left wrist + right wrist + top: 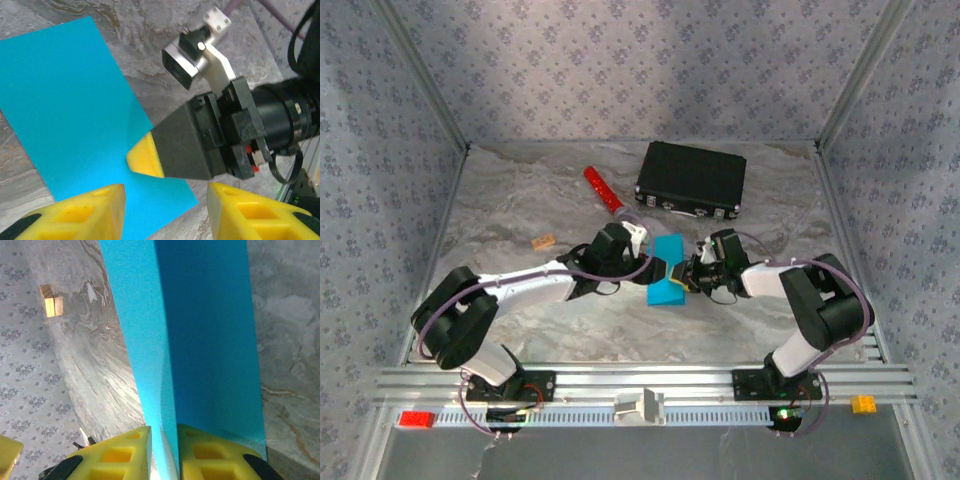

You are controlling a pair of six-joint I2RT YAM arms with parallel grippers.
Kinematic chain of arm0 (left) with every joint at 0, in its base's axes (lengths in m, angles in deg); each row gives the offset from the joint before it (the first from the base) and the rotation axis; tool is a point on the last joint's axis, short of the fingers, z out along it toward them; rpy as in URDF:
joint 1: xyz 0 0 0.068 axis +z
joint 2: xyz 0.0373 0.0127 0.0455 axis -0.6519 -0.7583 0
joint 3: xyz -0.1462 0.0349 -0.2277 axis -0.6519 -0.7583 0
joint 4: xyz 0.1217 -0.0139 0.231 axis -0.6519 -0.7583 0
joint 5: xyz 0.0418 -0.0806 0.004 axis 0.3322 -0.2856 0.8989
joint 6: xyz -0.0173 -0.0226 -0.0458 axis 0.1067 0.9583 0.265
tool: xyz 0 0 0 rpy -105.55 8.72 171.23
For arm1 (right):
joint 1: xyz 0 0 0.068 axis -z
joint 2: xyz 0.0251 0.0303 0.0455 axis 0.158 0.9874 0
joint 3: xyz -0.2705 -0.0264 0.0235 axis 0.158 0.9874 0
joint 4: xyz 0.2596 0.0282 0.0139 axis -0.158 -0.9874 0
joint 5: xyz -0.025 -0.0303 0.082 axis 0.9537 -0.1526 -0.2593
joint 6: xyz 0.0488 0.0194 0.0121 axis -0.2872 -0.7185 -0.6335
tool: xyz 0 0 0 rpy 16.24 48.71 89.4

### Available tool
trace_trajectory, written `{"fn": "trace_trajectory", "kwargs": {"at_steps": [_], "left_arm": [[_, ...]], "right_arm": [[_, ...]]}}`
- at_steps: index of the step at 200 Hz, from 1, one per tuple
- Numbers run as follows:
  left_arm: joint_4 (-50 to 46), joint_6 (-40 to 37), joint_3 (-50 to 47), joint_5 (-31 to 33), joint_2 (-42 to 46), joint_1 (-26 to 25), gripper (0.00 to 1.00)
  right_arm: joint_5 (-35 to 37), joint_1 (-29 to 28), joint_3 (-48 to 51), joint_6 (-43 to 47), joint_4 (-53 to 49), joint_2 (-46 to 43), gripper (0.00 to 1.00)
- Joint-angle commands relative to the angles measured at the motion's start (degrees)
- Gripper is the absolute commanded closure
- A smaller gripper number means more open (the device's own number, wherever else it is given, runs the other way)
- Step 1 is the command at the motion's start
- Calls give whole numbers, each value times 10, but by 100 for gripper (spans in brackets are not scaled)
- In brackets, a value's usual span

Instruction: Fold a paper plane with a square sheet of paper (pick it up from the middle)

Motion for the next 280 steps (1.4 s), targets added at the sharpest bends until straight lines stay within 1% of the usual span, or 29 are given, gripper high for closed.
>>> {"fn": "trace_trajectory", "kwargs": {"at_steps": [1,13,36,69,92,108,127,141,177,213,235,258,280], "left_arm": [[-16,-33,-8,49,21,-18,52],[-16,-39,-10,65,20,-29,47],[-37,-65,-1,105,14,-58,44],[-88,-110,33,158,-15,-104,37],[-99,-130,47,185,-30,-125,32],[-116,-148,61,202,-44,-140,30],[-136,-176,81,237,-62,-166,27],[-151,-188,98,249,-80,-178,26],[-172,-202,129,296,-116,-200,24],[-192,-222,152,332,-142,-214,24],[-203,-230,166,342,-160,-219,24],[-210,-235,177,360,-175,-224,26],[-220,-238,186,372,-185,-226,32]], "right_arm": [[-22,14,-14,31,-28,11,80],[-27,19,-15,34,-28,12,80],[-36,27,-15,38,-27,17,81],[-51,34,-22,37,-24,25,88],[-53,37,-22,32,-23,22,91],[-55,38,-21,26,-21,21,91],[-58,38,-21,18,-15,21,92],[-58,40,-21,14,-13,21,92],[-58,39,-22,7,-9,21,92],[-58,39,-23,5,-10,22,92],[-58,39,-23,5,-11,21,92],[-57,39,-23,4,-11,19,92],[-56,39,-23,4,-12,19,92]]}}
